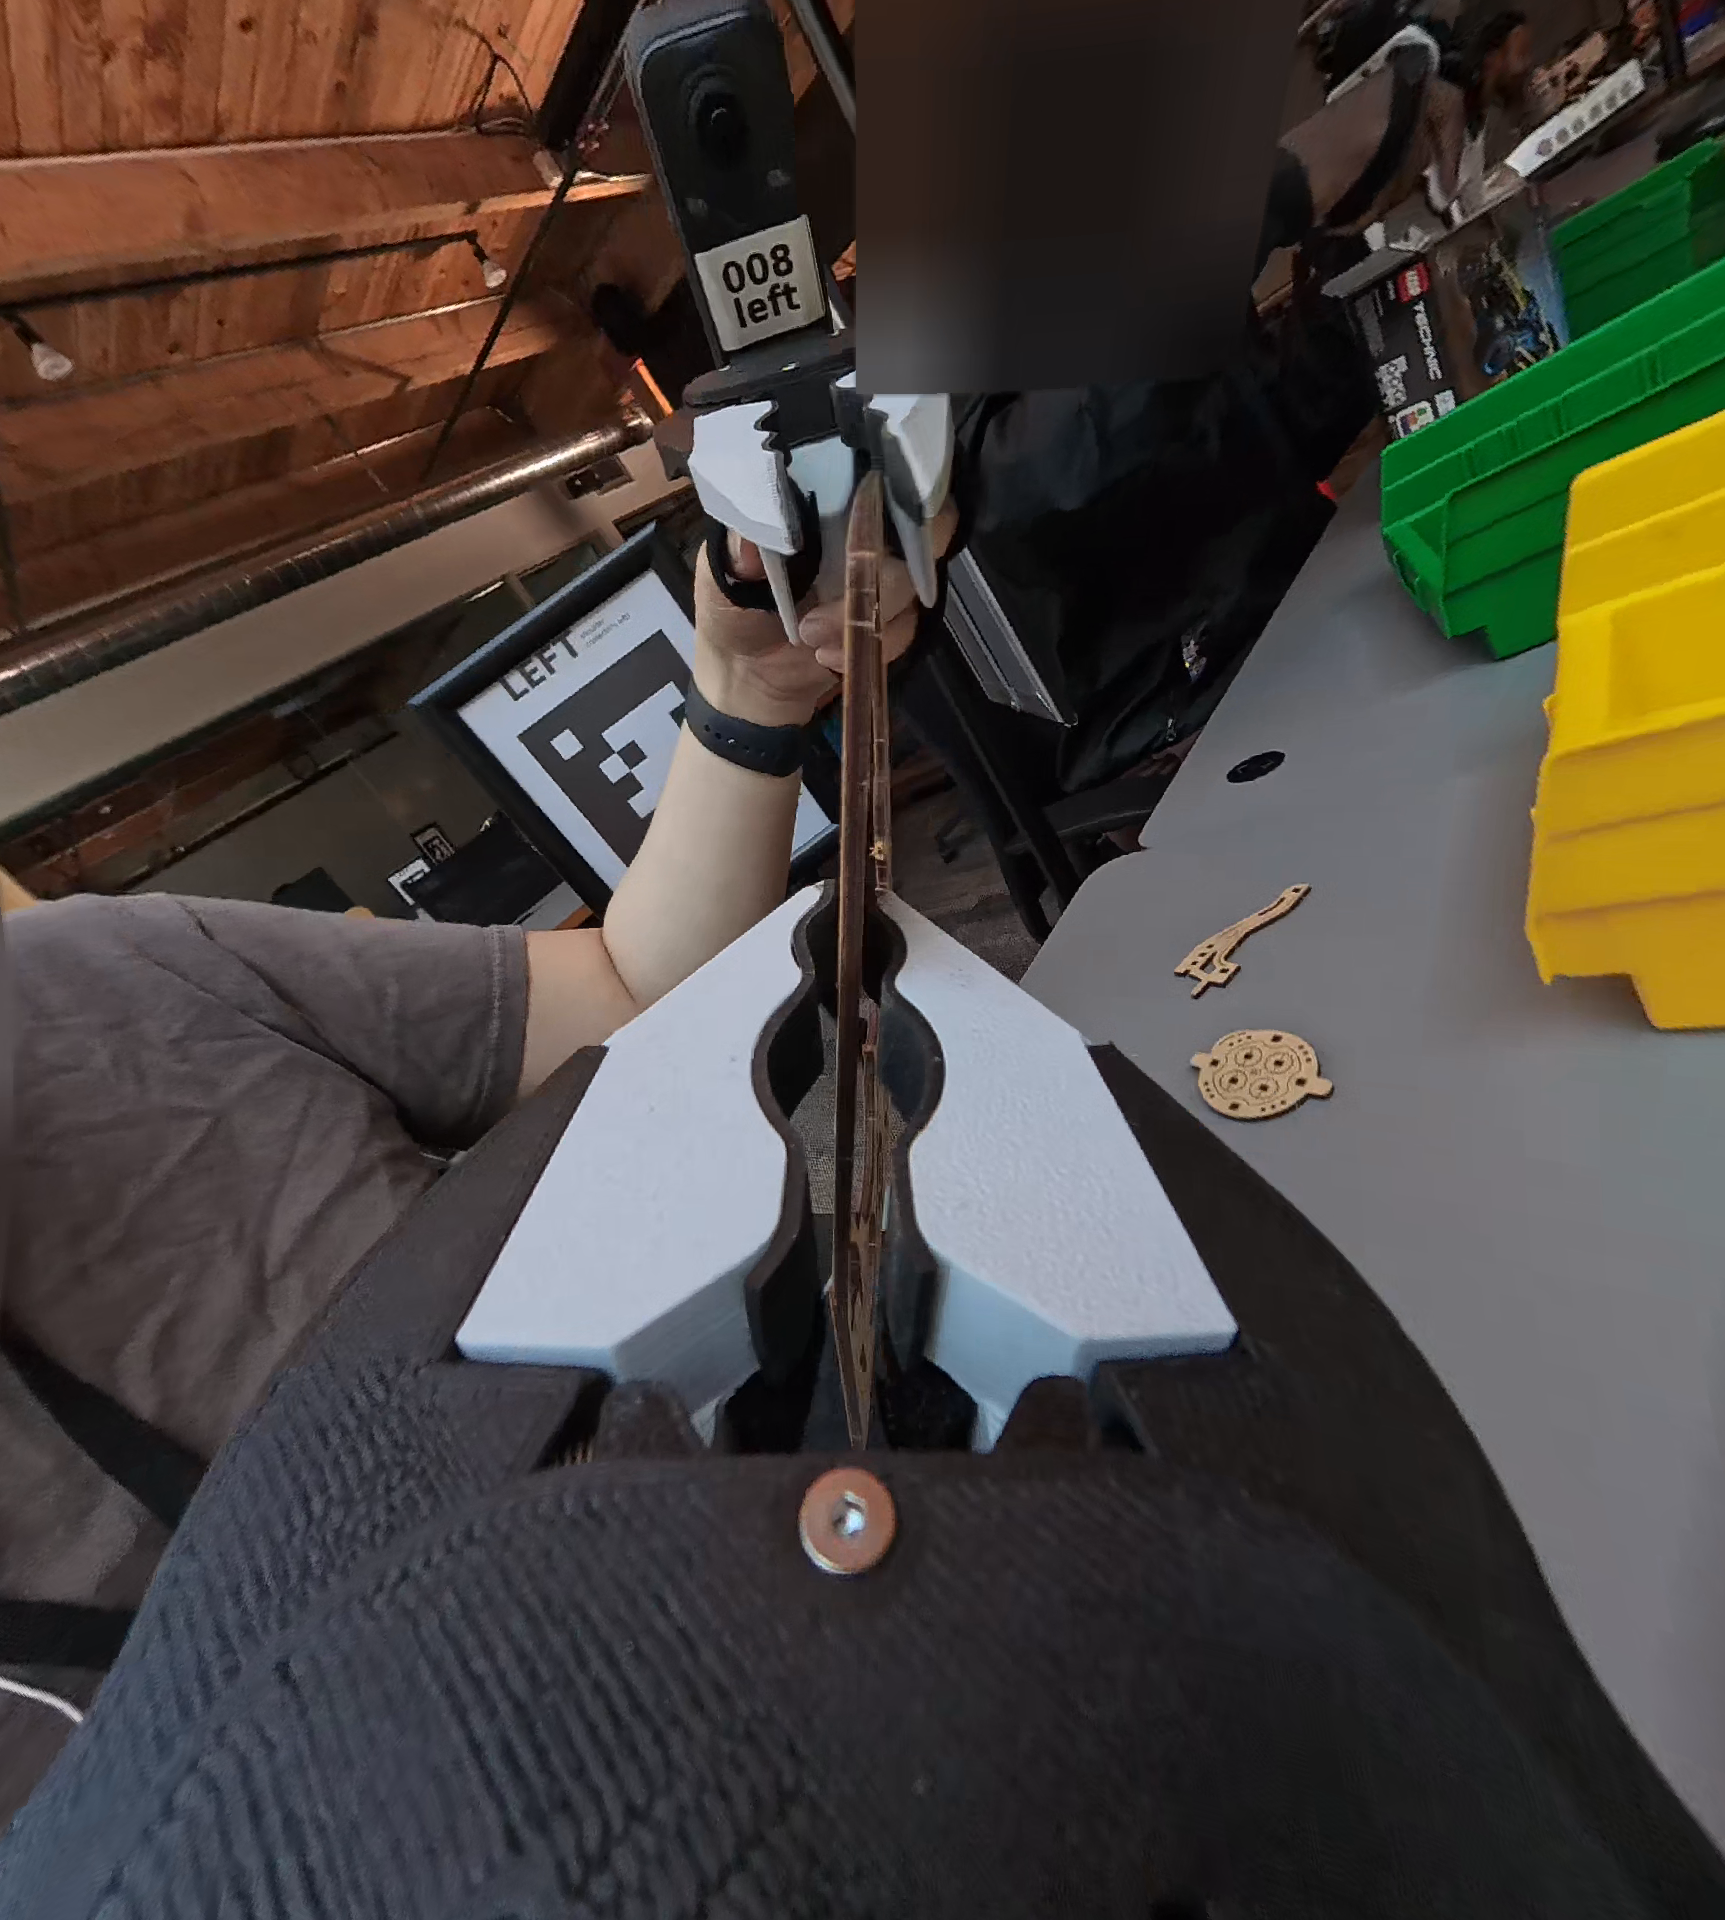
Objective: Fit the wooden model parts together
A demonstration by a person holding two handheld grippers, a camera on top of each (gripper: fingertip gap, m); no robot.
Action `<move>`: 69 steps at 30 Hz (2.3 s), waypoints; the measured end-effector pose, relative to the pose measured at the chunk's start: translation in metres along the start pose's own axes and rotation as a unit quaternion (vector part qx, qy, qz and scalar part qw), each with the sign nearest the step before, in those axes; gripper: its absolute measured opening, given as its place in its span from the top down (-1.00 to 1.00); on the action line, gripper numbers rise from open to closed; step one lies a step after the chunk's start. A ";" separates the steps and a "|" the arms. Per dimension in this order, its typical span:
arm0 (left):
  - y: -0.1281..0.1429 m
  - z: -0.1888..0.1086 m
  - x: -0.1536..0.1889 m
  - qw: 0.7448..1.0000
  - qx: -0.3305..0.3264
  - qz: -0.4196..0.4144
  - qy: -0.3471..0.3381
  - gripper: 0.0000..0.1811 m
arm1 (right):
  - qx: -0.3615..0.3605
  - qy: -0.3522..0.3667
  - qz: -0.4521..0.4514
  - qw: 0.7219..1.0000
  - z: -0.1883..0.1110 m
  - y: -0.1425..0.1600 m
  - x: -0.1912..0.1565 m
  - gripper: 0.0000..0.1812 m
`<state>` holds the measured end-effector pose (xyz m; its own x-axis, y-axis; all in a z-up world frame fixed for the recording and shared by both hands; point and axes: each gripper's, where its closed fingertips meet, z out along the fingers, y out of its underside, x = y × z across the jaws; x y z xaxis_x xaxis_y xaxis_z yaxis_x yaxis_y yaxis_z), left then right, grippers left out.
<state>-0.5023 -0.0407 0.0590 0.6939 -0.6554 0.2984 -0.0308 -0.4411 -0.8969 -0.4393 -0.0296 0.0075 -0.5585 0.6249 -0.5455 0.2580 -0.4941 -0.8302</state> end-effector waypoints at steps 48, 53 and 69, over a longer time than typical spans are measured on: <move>0.114 0.245 0.048 0.956 -0.116 -0.136 0.233 0.95 | 0.130 0.254 0.106 0.953 -0.250 0.089 -0.022 0.99; 0.116 0.245 0.051 0.954 -0.121 -0.132 0.241 0.88 | 0.115 0.265 0.099 0.952 -0.252 0.093 -0.017 0.97; 0.099 0.234 0.065 0.951 -0.072 -0.146 0.264 1.00 | 0.153 0.246 0.060 0.955 -0.247 0.076 -0.028 0.72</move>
<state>-0.2914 0.0165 -0.0867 0.2323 -0.6909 0.6847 -0.0172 -0.7067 -0.7073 -0.2096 0.0648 -0.0688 -0.0813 0.7237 -0.6853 0.0122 -0.6868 -0.7268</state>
